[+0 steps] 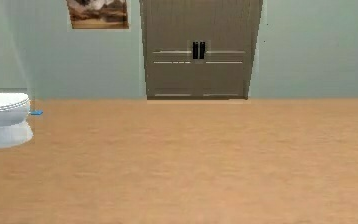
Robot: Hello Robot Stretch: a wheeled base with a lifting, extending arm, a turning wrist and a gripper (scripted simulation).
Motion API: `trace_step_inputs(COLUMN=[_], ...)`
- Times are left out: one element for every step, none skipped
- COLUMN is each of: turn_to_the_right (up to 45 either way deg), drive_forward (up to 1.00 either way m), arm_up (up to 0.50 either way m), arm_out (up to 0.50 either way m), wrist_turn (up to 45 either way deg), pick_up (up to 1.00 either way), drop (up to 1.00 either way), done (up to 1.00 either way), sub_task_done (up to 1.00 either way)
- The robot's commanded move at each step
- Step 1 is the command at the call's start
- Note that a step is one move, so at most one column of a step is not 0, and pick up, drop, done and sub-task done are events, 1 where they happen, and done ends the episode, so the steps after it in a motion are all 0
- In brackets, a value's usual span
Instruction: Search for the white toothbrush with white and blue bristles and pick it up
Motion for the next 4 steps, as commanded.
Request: trace_step_inputs(turn_to_the_right=[-12.0,0.0,-42.0,0.0], drive_forward=[0.00,0.65,0.00,1.00], arm_up=[0.00,0.00,0.00,0.00], arm_out=[0.00,0.00,0.00,0.00], wrist_turn=[0.0,0.0,0.0,0.0], pick_up=[0.00,0.00,0.00,0.00], drop=[0.00,0.00,0.00,0.00], done=[0.00,0.00,0.00,0.00], sub_task_done=[0.00,0.00,0.00,0.00])
